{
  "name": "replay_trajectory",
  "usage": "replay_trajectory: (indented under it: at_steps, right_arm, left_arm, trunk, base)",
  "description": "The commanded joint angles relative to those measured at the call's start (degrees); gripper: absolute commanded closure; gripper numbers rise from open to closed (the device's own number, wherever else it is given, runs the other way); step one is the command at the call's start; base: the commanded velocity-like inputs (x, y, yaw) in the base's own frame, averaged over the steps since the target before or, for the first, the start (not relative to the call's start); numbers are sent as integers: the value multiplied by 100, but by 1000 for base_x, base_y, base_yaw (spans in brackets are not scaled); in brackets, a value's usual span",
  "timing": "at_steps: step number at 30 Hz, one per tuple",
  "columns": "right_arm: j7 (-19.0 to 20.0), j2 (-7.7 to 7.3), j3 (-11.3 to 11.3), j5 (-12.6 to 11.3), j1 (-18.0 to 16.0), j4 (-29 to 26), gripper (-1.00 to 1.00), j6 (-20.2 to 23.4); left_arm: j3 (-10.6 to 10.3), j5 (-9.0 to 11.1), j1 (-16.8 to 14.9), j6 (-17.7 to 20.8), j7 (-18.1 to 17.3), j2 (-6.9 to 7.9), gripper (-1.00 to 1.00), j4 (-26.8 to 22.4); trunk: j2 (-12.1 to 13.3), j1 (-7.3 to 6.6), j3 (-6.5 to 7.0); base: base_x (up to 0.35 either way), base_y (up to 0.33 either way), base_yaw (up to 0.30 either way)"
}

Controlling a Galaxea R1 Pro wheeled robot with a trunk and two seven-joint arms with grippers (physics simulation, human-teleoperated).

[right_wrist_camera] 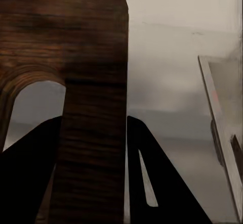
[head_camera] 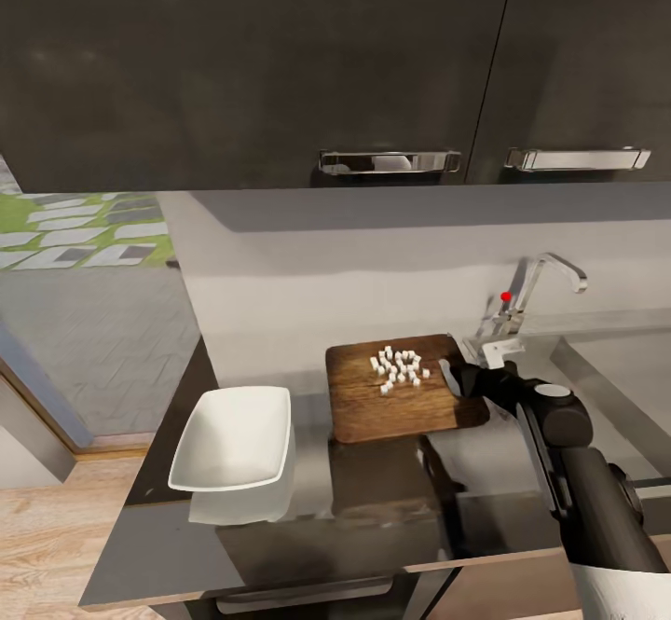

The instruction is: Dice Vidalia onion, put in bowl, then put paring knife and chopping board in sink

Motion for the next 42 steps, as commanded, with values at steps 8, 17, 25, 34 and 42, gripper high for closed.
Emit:
replay_trajectory:
  at_steps: [8,17,25,34,42]
  right_arm:
    - [28,0,1,74,-30,-156,100,32]
    - [24,-3,2,92,-30,-177,100,26]
    - [16,25,26,87,-62,-183,100,25]
    - [6,28,268,90,-73,-179,100,30]
    - [6,28,275,93,-74,-181,100,32]
  left_arm:
    - [-50,57,-11,-41,7,-8,-100,30]
    - [-50,57,-11,-41,6,-12,-100,34]
    - [-50,57,-11,-41,6,-12,-100,34]
    - [-50,57,-11,-41,6,-19,-100,30]
    - [-50,57,-11,-41,6,-21,-100,42]
  trunk:
    - [-10,3,-11]
    - [-10,3,-11]
    - [-10,3,-11]
    - [-10,3,-11]
    - [-10,3,-11]
  base:
    - [0,0,0]
    - [0,0,0]
    - [0,0,0]
    - [-6,115,0]
    - [-91,264,0]
